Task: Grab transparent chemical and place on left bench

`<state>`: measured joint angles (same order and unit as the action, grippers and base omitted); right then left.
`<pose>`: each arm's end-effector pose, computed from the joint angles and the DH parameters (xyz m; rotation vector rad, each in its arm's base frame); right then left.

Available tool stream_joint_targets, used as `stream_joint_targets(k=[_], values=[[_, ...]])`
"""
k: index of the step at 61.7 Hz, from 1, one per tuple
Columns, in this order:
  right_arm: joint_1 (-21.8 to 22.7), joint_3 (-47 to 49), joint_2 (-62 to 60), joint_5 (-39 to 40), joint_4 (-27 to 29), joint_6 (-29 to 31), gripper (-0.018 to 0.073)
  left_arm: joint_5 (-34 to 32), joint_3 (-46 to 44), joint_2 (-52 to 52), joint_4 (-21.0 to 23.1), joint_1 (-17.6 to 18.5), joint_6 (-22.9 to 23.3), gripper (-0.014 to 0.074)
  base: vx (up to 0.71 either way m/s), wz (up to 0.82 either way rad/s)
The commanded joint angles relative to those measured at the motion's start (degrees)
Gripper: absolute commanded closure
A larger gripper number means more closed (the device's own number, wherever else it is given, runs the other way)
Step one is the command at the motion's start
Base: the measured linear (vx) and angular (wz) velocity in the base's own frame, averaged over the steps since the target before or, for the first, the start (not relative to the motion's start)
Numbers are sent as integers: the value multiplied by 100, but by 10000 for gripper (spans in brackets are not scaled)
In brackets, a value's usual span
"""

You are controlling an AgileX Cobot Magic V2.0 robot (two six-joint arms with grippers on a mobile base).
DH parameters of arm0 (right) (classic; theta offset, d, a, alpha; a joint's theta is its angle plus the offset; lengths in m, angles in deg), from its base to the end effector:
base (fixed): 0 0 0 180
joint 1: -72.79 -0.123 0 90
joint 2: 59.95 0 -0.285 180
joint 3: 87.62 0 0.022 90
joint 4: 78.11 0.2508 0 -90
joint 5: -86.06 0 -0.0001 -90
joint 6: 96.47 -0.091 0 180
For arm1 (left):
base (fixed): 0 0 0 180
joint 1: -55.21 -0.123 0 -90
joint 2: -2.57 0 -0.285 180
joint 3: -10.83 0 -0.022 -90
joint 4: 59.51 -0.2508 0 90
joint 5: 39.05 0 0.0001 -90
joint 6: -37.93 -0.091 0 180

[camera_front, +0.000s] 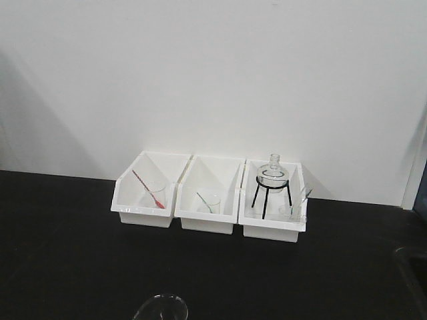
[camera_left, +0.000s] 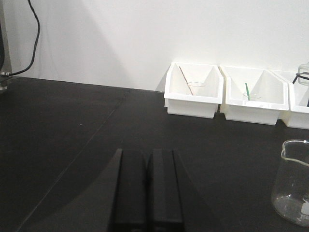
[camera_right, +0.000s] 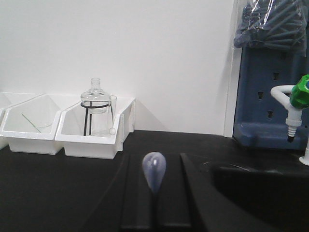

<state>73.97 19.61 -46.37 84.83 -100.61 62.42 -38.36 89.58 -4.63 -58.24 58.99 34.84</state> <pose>0.0627 -0.0021 0.2317 0.0038 1.5271 -0.0420 0.0566 -0.0038 0.2036 0.0741 1.5104 -0.0276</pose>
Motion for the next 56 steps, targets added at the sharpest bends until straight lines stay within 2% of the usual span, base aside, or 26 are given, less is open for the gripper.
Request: stream_joint_targets(k=[1,23,29,35,41,44,52,56], values=[[17,184,51,417,-9,-1,562,-449,93,110,4,10,45,600,5,-5],[17,184,51,641,-7,-2,562,-449,93,110,4,10,45,600,1,-2],[17,184,75,1019,-12,-25,562,-449,93,110,4,10,45,600,0,0],[5,294,408,1740,-110,-276,562,-449,93,110,4,10,45,600,0,0],[-1,639,1257,2189,-713,-621,562,-449,93,110,4,10,45,600,0,0],[-1,877,1771,2519,-1124,-979,562,-449,93,110,4,10,45,600,0,0],[-1,1650,3343,4163,-2589,-1934,561,-449,93,110,4,10,45,600,0,0],[-11,2110,4086,5022,-3361,-2090,560,-449,93,110,4,10,45,600,0,0]])
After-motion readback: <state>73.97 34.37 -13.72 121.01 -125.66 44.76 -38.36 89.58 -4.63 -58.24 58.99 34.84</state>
